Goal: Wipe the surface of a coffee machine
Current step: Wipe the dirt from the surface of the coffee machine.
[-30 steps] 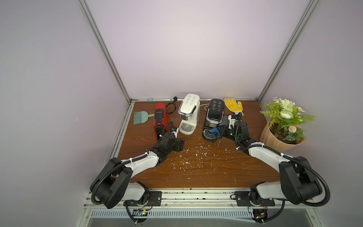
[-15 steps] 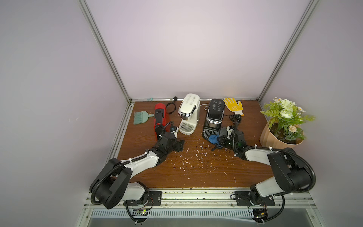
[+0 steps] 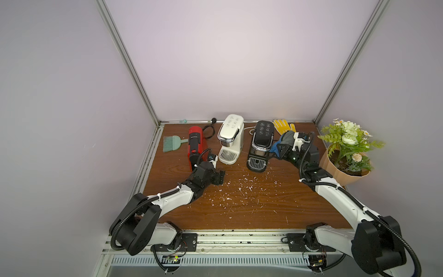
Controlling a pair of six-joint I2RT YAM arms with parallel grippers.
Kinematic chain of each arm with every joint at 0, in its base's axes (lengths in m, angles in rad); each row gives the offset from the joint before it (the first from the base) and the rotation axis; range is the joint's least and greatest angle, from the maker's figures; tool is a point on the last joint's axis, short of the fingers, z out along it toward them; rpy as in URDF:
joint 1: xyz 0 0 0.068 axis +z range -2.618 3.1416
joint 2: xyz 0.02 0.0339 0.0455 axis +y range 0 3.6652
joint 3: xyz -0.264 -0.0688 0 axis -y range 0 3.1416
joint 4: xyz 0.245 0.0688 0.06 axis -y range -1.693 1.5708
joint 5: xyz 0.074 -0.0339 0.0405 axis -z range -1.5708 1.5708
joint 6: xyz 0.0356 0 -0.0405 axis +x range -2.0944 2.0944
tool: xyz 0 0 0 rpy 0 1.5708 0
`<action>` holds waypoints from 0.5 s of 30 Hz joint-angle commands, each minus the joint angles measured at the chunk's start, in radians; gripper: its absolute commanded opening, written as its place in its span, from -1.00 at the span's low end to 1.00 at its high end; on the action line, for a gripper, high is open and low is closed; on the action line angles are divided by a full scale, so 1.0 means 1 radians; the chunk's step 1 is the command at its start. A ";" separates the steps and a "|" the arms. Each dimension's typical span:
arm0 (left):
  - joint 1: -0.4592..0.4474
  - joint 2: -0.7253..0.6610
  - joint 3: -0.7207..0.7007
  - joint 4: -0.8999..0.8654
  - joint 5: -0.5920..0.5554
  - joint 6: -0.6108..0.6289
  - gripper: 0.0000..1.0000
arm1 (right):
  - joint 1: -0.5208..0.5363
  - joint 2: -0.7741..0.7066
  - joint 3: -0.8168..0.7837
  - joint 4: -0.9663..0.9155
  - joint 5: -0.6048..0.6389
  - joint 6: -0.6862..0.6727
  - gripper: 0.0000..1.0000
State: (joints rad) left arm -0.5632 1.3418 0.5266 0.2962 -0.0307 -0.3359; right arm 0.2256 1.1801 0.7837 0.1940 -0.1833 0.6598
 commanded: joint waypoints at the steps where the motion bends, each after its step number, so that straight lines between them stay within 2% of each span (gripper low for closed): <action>1: -0.011 -0.019 0.018 0.008 -0.017 0.003 0.58 | -0.011 -0.010 0.107 0.002 0.013 -0.039 -0.59; 9: -0.012 -0.013 0.021 0.010 -0.011 0.003 0.58 | -0.032 0.110 0.275 0.005 -0.022 -0.066 -0.58; 15: -0.013 -0.023 0.020 0.004 -0.018 0.005 0.58 | -0.037 0.265 0.259 0.057 -0.035 -0.069 -0.58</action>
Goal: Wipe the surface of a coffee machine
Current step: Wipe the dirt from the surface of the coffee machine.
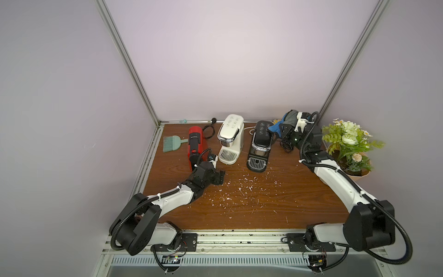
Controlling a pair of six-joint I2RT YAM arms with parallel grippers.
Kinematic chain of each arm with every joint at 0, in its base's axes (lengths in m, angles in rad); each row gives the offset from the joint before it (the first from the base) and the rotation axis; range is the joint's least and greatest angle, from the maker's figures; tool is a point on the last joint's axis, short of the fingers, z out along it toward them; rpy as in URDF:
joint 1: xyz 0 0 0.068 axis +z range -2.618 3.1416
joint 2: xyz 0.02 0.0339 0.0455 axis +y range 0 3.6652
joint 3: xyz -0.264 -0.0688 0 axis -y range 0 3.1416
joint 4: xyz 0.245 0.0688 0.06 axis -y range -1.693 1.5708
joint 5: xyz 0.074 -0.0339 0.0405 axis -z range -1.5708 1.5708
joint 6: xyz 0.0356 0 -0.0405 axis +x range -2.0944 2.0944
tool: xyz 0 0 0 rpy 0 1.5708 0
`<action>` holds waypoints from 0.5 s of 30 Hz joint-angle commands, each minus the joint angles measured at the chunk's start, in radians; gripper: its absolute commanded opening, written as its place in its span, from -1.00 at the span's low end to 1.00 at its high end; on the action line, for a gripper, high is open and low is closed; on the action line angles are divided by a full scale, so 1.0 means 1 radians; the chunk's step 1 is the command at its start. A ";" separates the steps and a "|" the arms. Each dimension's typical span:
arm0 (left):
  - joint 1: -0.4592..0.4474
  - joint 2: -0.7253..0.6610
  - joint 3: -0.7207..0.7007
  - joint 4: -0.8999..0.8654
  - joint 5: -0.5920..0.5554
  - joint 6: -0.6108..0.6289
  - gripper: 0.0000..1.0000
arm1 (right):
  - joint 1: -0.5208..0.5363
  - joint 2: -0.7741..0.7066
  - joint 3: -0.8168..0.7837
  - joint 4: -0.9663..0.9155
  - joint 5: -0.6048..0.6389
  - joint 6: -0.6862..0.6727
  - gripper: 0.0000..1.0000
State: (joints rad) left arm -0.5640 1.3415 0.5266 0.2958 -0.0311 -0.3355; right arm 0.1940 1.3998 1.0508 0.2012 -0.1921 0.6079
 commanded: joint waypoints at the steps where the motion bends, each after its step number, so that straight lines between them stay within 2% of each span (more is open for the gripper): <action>1: -0.012 -0.025 0.019 0.004 -0.020 0.005 0.58 | -0.006 0.068 -0.014 0.057 -0.027 -0.020 -0.58; 15: -0.012 -0.028 0.019 0.003 -0.019 0.005 0.58 | -0.037 0.289 -0.067 0.114 -0.095 -0.036 -0.57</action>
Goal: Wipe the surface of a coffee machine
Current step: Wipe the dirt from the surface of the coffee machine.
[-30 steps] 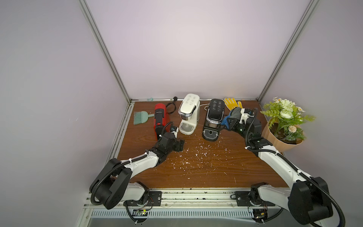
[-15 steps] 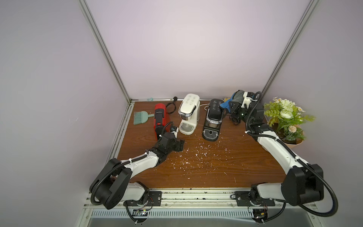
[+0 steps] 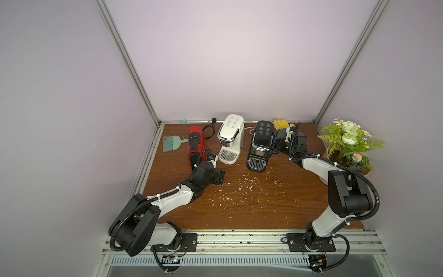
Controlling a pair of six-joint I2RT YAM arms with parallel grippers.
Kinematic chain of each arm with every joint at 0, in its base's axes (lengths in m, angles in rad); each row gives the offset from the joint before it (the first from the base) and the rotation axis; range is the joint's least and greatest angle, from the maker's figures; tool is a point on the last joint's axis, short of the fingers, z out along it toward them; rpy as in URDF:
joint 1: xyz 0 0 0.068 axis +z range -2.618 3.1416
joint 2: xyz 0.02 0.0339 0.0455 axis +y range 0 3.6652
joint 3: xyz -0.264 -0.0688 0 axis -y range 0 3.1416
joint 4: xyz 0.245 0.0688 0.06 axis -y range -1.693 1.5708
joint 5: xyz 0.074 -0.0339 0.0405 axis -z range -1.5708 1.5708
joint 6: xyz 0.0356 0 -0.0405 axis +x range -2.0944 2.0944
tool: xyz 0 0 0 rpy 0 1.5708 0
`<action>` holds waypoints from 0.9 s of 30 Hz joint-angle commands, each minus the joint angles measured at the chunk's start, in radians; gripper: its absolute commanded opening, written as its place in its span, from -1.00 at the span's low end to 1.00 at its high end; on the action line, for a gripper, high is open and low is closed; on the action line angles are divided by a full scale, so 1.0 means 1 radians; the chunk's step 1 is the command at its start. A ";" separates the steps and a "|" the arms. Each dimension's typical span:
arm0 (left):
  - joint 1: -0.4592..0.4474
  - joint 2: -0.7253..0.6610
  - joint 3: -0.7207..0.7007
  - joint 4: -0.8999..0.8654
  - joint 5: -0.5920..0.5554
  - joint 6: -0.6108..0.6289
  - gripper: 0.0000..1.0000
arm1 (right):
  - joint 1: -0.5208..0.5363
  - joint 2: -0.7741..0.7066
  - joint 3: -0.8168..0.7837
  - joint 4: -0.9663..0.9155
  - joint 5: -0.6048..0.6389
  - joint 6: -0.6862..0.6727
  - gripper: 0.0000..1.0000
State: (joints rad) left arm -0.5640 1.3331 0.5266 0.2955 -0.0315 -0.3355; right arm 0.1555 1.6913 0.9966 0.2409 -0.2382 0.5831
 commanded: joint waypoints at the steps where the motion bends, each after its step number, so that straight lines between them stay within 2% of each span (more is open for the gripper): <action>1: -0.012 -0.021 0.018 0.004 -0.021 0.005 0.58 | 0.001 0.005 -0.014 0.075 -0.059 -0.011 -0.57; 5: -0.011 -0.015 0.017 0.007 -0.027 0.007 0.58 | -0.001 0.011 0.000 0.056 -0.075 -0.028 -0.57; 12: -0.012 0.002 0.026 0.004 -0.024 0.009 0.58 | -0.001 -0.139 0.118 -0.074 -0.063 -0.063 -0.56; 19: -0.011 0.003 0.026 0.006 -0.018 0.007 0.58 | 0.003 -0.260 0.183 -0.110 -0.074 -0.063 -0.55; 22: -0.012 0.011 0.026 0.013 -0.004 0.003 0.58 | 0.042 -0.250 0.245 -0.159 -0.086 -0.116 -0.54; 24: -0.011 0.017 0.028 0.013 -0.008 0.004 0.58 | 0.079 -0.207 0.309 -0.227 -0.020 -0.169 -0.54; 27: -0.011 0.024 0.031 0.011 -0.009 0.005 0.58 | 0.090 -0.129 0.368 -0.259 -0.043 -0.187 -0.54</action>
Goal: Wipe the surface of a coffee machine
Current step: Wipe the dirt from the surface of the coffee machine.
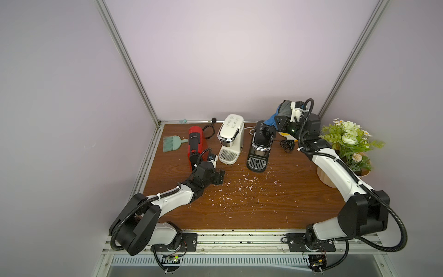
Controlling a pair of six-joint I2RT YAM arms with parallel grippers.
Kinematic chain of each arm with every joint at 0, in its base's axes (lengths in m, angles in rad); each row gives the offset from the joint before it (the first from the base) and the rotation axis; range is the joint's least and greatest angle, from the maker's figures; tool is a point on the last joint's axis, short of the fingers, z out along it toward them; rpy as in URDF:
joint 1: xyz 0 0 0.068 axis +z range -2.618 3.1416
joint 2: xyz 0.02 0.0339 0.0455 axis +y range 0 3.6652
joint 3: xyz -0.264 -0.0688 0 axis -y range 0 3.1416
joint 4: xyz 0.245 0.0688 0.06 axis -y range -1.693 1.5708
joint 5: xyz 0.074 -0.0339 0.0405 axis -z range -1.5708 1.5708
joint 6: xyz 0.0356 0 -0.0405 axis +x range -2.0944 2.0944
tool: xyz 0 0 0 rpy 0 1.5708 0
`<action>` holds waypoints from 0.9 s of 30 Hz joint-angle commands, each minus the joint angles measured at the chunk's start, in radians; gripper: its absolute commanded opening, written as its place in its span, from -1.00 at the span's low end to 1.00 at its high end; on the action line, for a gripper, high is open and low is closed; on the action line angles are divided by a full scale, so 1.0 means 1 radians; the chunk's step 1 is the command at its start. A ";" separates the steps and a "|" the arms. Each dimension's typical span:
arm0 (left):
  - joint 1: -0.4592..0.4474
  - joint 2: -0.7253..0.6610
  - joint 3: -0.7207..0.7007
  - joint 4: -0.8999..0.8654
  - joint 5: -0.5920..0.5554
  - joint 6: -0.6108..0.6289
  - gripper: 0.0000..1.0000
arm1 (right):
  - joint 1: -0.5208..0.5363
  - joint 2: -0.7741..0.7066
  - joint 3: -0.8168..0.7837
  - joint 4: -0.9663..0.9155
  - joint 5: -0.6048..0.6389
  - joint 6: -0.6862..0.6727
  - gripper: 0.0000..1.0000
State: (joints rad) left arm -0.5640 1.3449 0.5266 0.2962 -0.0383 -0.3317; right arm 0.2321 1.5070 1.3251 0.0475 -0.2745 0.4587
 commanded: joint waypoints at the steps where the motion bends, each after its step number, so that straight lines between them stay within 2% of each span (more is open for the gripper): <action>1: -0.011 0.012 0.030 0.011 0.000 0.001 0.58 | 0.015 0.084 0.067 -0.086 -0.007 -0.074 -0.54; 4: -0.012 0.001 0.029 0.006 -0.004 0.003 0.58 | 0.019 0.165 0.134 -0.160 0.037 -0.109 -0.53; 11: -0.012 -0.033 0.018 0.004 -0.004 -0.002 0.58 | 0.014 0.324 0.253 -0.204 0.116 -0.150 -0.53; 19: -0.012 -0.004 0.027 0.004 0.000 -0.001 0.58 | -0.010 0.508 0.431 -0.237 0.061 -0.136 -0.53; 24: -0.012 -0.026 0.024 -0.005 -0.015 0.002 0.58 | -0.025 0.485 0.313 -0.139 -0.037 -0.084 -0.53; 27: -0.012 -0.037 0.021 -0.005 -0.012 0.001 0.58 | -0.048 0.445 0.195 -0.042 -0.154 -0.040 -0.54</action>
State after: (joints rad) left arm -0.5640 1.3323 0.5266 0.2909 -0.0391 -0.3317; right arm 0.1856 1.9491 1.6325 0.0586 -0.2893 0.3870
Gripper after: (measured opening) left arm 0.791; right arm 0.234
